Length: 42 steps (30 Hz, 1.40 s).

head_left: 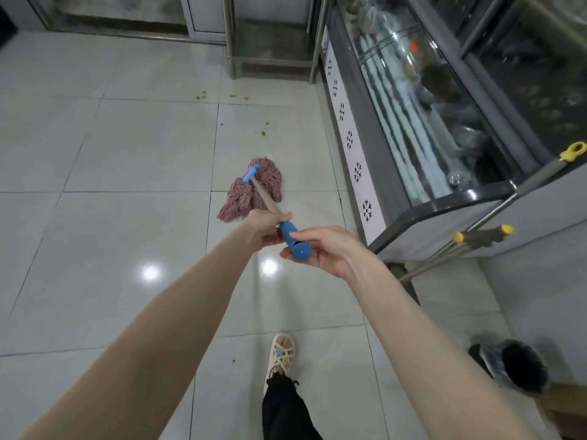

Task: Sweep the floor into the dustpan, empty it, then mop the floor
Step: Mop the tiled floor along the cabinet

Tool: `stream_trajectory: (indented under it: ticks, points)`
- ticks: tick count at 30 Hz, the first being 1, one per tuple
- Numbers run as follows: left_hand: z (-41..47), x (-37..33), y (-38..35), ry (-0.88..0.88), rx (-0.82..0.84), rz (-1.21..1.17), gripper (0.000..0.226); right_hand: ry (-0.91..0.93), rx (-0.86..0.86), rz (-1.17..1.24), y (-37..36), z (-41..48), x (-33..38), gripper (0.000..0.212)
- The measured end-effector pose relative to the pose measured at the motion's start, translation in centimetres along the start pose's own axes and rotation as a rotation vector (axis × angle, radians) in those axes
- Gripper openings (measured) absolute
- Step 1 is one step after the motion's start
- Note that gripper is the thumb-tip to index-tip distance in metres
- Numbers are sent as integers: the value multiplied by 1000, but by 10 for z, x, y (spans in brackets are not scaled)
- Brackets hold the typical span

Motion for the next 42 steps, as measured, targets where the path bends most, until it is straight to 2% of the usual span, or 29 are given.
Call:
stream_trajectory:
  ticks: [2, 5, 9, 11, 15, 17, 23, 28, 37, 42]
  points:
    - [22, -23, -10, 6, 5, 10, 26, -14, 4, 24, 2, 22, 28, 22]
    - [50, -54, -24, 19, 46, -43, 19, -34, 25, 36, 3, 56, 68, 18]
    - [88, -80, -33, 91, 61, -178, 25, -47, 38, -6, -8, 92, 102, 9]
    - [102, -84, -32, 110, 40, -178, 25, -50, 55, -93, -14, 103, 106, 4]
    - [125, -86, -28, 115, 41, -115, 19, 7, 92, -418, -20, 123, 116, 9]
    - [138, -91, -27, 102, 42, -116, 17, 15, 99, -466, -22, 134, 124, 9]
    - [182, -122, -22, 67, 83, -51, 16, 11, 112, -454, -36, 168, 151, 6]
    - [235, -171, -16, 60, 110, -25, 15, 14, 57, -412, -63, 217, 193, 31]
    - [341, -279, 29, 69, 39, 58, 13, 38, 9, -211, -153, 304, 273, 20]
    - [383, -322, 31, 34, 9, 59, 12, 55, -48, -144, -180, 348, 309, 26]
Point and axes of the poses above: each hand's wrist, its own z-axis towards the middle knuckle, its own y-axis out of the back of the hand, x = y × z, the point moved 4 cm from there along z, towards the middle knuckle, and after that the axes turned 10 degrees about -x, right-handed, at the moved point
